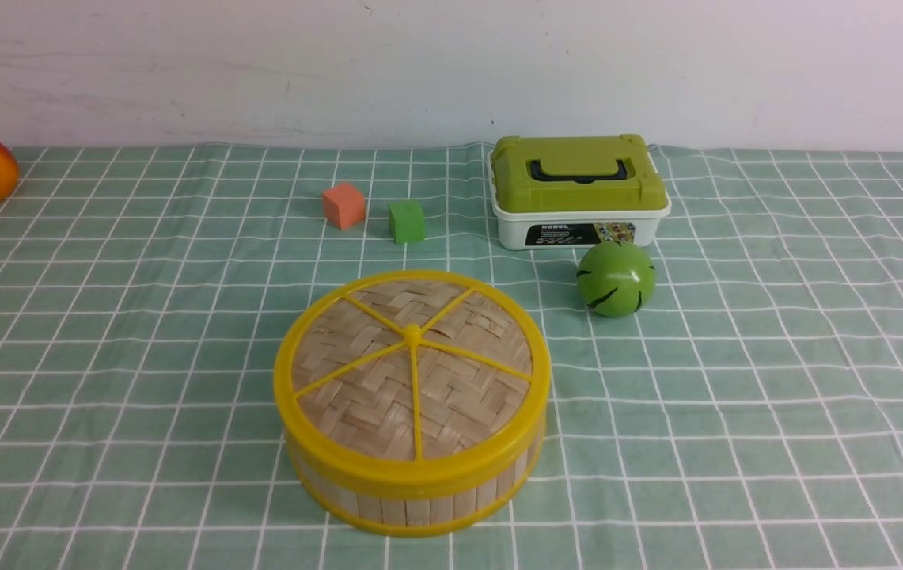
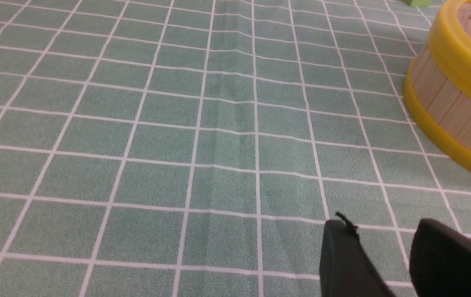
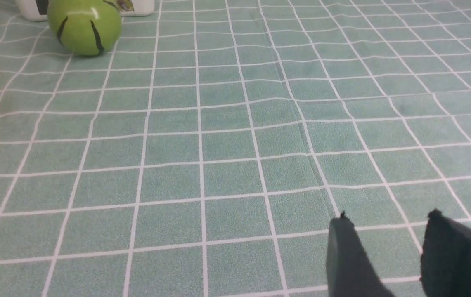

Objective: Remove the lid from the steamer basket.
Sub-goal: Use the right arm to lift the lid of the steamer

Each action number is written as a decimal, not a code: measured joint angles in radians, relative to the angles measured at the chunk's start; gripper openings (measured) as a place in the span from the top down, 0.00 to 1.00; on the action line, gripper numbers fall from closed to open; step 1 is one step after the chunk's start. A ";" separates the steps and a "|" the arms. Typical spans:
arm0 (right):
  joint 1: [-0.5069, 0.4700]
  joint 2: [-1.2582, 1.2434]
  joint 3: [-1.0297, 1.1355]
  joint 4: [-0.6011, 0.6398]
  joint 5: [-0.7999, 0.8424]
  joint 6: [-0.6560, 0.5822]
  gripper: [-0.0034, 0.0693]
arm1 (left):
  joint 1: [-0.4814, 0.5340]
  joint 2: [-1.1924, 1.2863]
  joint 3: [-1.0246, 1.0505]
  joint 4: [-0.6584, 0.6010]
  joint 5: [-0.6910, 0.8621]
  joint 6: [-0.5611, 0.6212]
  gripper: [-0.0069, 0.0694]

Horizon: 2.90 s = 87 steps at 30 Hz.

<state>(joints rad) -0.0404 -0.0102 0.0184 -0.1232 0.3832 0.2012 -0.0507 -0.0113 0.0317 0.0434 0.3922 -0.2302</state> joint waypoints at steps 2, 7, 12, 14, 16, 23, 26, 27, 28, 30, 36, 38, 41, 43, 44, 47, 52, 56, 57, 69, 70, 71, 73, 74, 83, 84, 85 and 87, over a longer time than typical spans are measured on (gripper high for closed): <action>0.000 0.000 0.000 0.000 0.000 0.000 0.62 | 0.000 0.000 0.000 0.000 0.000 0.000 0.60; 0.000 0.000 0.000 0.000 0.000 0.000 0.62 | 0.000 0.000 0.000 0.000 0.000 0.000 0.60; 0.000 0.000 0.000 0.000 0.000 0.000 0.62 | 0.000 0.000 0.000 0.000 0.000 0.000 0.60; 0.000 0.000 0.000 0.000 0.000 0.000 0.62 | 0.000 0.000 0.000 0.000 0.000 0.000 0.60; 0.000 0.000 0.000 -0.003 0.000 0.000 0.62 | 0.000 0.000 0.000 0.000 0.000 0.000 0.60; 0.000 0.000 0.000 -0.018 0.000 0.000 0.62 | 0.000 0.000 0.000 0.000 0.000 0.000 0.60; 0.000 0.000 0.000 -0.020 0.000 0.000 0.62 | 0.000 0.000 0.000 0.000 0.000 0.000 0.60; 0.000 0.000 0.000 -0.020 0.000 0.000 0.62 | 0.000 0.000 0.000 0.000 0.000 0.000 0.60; 0.000 0.000 0.000 -0.023 0.000 0.000 0.62 | 0.000 0.000 0.000 0.000 0.000 0.000 0.60; 0.000 0.000 0.000 -0.024 0.000 0.000 0.62 | 0.000 0.000 0.000 0.000 0.000 0.000 0.60; 0.000 0.000 0.002 0.093 -0.021 0.053 0.62 | 0.000 0.000 0.000 0.000 0.000 0.000 0.60; 0.000 0.000 0.006 0.293 -0.044 0.165 0.62 | 0.000 0.000 0.000 0.000 0.000 0.000 0.60; 0.000 0.000 0.007 0.453 -0.049 0.260 0.62 | 0.000 0.000 0.000 0.000 0.000 0.000 0.60; 0.000 0.000 0.008 0.653 -0.053 0.367 0.62 | 0.000 0.000 0.000 0.000 0.000 0.000 0.60; 0.000 0.000 0.008 0.693 -0.054 0.392 0.62 | 0.000 0.000 0.000 0.000 0.000 0.000 0.60; 0.000 0.000 0.008 0.743 -0.057 0.392 0.62 | 0.000 0.000 0.000 0.000 0.000 0.000 0.60; 0.000 0.000 0.008 0.742 -0.075 0.362 0.62 | 0.000 0.000 0.000 0.000 0.000 0.000 0.60; 0.000 0.000 -0.015 0.736 -0.058 0.220 0.62 | 0.000 0.000 0.000 0.000 0.000 0.000 0.60; 0.000 0.000 -0.027 0.734 -0.051 0.206 0.62 | 0.000 0.000 0.000 0.000 0.000 0.000 0.60; 0.000 0.686 -0.860 0.593 0.667 -0.601 0.98 | 0.000 0.000 0.000 0.000 0.000 0.000 0.60; 0.002 0.752 -0.897 0.601 0.710 -0.633 0.98 | 0.000 0.000 0.000 0.000 0.000 0.000 0.60; 0.002 0.765 -0.906 0.606 0.728 -0.639 0.98 | 0.000 0.000 0.000 0.000 0.000 0.000 0.60; 0.034 0.901 -1.013 0.634 0.799 -0.699 0.98 | 0.000 0.000 0.000 0.000 0.000 0.000 0.60; 0.058 0.950 -1.051 0.639 0.816 -0.715 0.97 | 0.000 0.000 0.000 0.000 0.000 0.000 0.60; 0.431 1.298 -1.362 0.410 0.864 -0.593 0.95 | 0.000 0.000 0.000 0.000 0.000 0.000 0.60; 0.464 1.324 -1.383 0.387 0.864 -0.566 0.95 | 0.000 0.000 0.000 0.000 0.000 0.000 0.60; 0.495 1.369 -1.413 0.355 0.864 -0.539 0.95 | 0.000 0.000 0.000 0.000 0.000 0.000 0.60; 0.545 1.442 -1.471 0.320 0.864 -0.489 0.94 | 0.000 0.000 0.000 0.000 0.000 0.000 0.60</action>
<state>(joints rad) 0.5051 1.4319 -1.4531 0.1967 1.2468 -0.2881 -0.0507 -0.0113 0.0317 0.0434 0.3922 -0.2302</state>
